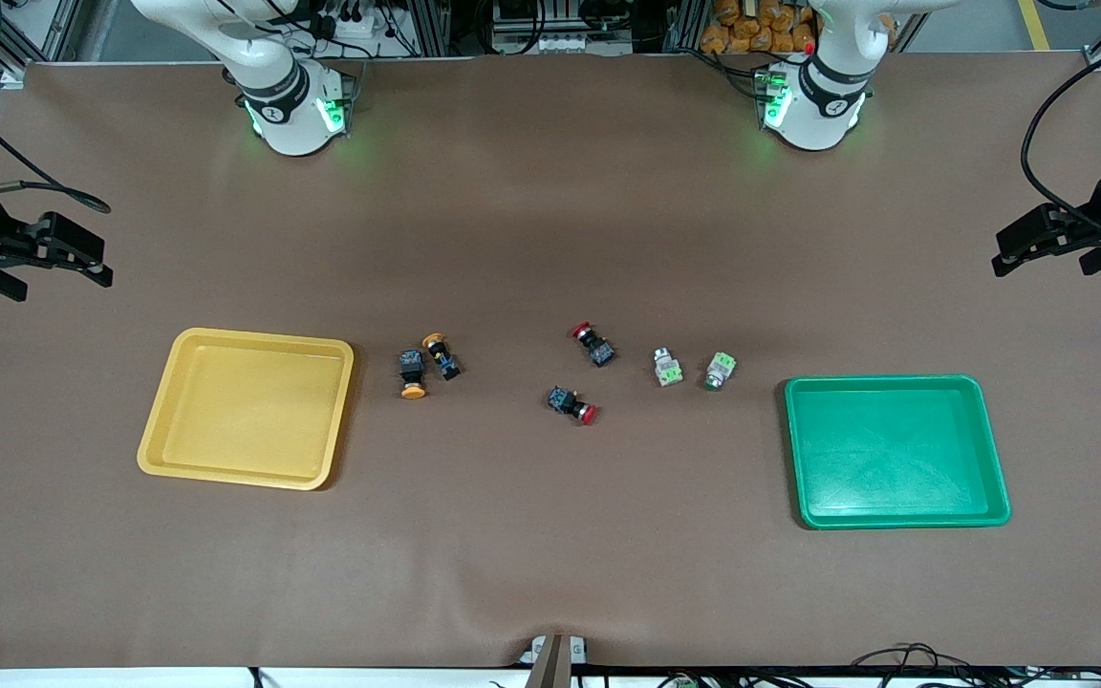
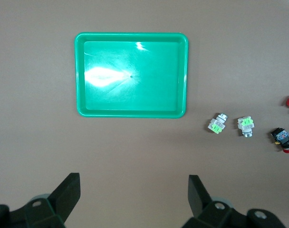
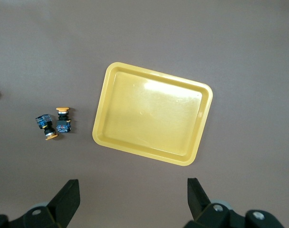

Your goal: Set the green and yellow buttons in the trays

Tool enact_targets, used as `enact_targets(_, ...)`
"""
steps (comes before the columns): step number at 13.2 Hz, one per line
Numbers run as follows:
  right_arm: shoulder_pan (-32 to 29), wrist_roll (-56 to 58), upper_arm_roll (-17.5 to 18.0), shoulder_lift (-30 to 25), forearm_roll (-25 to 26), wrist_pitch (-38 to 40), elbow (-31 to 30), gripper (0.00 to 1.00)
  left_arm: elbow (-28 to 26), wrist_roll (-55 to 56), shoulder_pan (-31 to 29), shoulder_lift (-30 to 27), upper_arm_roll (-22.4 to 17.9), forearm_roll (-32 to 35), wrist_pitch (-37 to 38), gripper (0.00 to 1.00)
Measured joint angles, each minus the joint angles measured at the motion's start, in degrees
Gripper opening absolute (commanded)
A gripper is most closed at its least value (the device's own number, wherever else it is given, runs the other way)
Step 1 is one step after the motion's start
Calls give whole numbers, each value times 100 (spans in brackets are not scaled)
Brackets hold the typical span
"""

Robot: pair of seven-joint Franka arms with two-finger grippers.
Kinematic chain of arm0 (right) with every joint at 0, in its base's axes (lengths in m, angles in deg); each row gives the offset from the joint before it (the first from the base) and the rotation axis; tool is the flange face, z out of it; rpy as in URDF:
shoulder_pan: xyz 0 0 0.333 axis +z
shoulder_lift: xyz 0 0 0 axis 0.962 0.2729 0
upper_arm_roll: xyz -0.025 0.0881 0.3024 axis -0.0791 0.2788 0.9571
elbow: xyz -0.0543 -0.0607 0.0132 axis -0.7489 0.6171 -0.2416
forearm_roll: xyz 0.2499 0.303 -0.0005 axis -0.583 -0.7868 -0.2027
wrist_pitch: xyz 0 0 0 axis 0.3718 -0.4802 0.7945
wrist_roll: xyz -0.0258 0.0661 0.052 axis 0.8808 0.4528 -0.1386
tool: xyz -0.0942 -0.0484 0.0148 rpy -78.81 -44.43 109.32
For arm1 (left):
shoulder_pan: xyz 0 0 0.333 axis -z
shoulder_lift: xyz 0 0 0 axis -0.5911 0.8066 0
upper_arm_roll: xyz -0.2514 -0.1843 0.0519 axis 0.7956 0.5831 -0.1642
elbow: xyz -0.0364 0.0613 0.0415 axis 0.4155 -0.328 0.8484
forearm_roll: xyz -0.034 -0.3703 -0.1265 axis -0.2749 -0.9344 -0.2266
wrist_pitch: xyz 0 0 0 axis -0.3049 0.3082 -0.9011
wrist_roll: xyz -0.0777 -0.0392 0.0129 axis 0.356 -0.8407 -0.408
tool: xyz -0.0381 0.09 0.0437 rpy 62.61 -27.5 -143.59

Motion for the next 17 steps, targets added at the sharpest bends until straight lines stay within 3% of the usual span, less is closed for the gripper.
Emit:
enact_targets(11, 1, 0, -1, 0, 0, 1, -28, 100, -26, -13, 31, 129, 14, 0, 295, 100)
enact_targets(17, 1, 0, -4, 0, 0, -10, -88, 100, -32, 15, 504, 744, 138, -1, 69, 100)
